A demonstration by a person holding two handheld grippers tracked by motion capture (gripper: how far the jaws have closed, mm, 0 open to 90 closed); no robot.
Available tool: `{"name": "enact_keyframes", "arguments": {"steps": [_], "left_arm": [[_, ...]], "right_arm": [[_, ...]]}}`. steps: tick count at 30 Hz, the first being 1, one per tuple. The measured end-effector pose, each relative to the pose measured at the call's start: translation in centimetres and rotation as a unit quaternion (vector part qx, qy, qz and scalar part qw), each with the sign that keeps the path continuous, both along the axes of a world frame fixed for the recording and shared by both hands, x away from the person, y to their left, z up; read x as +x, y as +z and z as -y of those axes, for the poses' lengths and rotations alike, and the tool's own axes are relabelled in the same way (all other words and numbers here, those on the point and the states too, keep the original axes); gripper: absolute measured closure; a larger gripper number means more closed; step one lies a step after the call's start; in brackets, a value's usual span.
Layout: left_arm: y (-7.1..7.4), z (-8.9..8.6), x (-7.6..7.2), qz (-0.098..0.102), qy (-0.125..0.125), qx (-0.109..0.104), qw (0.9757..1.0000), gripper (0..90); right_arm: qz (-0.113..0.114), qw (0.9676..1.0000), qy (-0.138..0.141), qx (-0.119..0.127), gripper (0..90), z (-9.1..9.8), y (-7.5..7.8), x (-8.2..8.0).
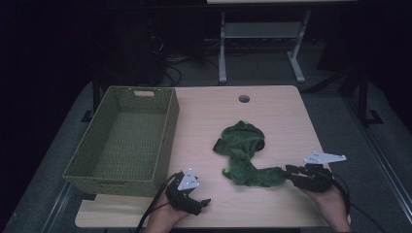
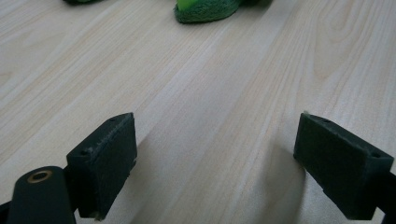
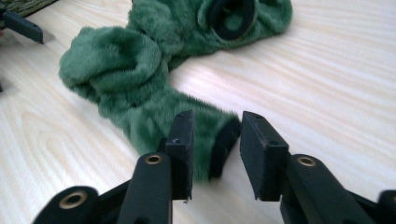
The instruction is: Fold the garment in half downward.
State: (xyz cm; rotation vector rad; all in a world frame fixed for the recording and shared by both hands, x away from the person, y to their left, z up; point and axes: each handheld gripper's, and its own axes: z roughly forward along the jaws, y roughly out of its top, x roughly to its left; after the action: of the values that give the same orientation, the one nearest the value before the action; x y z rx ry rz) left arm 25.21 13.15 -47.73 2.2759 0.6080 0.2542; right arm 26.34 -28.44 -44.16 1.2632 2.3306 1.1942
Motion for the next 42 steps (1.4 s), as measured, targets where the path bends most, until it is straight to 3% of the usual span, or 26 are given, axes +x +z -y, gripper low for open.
{"name": "enact_keyframes", "arguments": {"steps": [6,10,11,22,25,26,28,38,42], "left_arm": [[0.0,0.0,0.0,0.0,0.0,0.0,1.0,12.5],[0.0,0.0,0.0,0.0,0.001,0.002,1.0,12.5],[0.0,0.0,0.0,0.0,0.001,0.002,1.0,12.5],[0.0,0.1,0.1,0.001,0.003,0.001,1.0,12.5],[0.0,0.1,0.1,0.001,0.003,0.002,1.0,12.5],[0.0,0.1,0.1,0.001,0.003,0.002,1.0,12.5],[0.0,0.1,0.1,0.001,0.003,0.002,1.0,12.5],[0.0,0.1,0.1,0.001,0.004,0.001,1.0,12.5],[0.0,0.1,0.1,0.0,0.005,0.0,1.0,12.5]], "right_arm": [[-0.007,1.0,0.001,0.004,64.1,1.1,-0.7,-1.1],[-0.028,0.9995,0.011,0.01,63.3,1.0,-1.6,-1.7],[-0.036,0.9992,0.017,0.002,61.8,0.6,-2.0,-1.7],[-0.052,0.9985,0.019,0.006,53.4,0.0,-2.7,-0.6],[-0.056,0.9982,0.019,0.003,60.2,-0.3,-2.8,-0.4],[-0.059,0.9981,0.021,-0.002,72.5,-0.5,-2.9,-0.2],[-0.057,0.9981,0.021,-0.006,79.4,-0.4,-2.8,-0.2],[-0.038,0.9991,0.01,-0.016,81.8,1.1,-1.7,-0.8],[-0.027,0.9996,0.009,-0.006,81.8,1.7,-0.9,-1.1]]}}
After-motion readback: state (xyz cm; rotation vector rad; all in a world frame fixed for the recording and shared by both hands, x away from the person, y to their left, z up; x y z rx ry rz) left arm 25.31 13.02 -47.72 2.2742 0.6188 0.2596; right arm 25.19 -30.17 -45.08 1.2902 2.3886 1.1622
